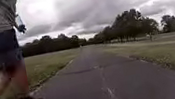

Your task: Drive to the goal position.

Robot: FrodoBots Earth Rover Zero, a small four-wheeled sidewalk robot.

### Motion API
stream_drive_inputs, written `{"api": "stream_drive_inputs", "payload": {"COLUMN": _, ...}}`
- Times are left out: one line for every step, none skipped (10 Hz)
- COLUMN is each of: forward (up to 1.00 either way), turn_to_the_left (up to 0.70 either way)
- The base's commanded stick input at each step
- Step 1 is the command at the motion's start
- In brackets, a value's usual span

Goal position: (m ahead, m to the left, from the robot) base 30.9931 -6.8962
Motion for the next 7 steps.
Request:
{"api": "stream_drive_inputs", "payload": {"forward": 0.70, "turn_to_the_left": 0.00}}
{"api": "stream_drive_inputs", "payload": {"forward": 0.70, "turn_to_the_left": 0.00}}
{"api": "stream_drive_inputs", "payload": {"forward": 0.70, "turn_to_the_left": 0.00}}
{"api": "stream_drive_inputs", "payload": {"forward": 0.70, "turn_to_the_left": 0.00}}
{"api": "stream_drive_inputs", "payload": {"forward": 0.70, "turn_to_the_left": 0.00}}
{"api": "stream_drive_inputs", "payload": {"forward": 0.65, "turn_to_the_left": 0.00}}
{"api": "stream_drive_inputs", "payload": {"forward": 0.45, "turn_to_the_left": 0.00}}
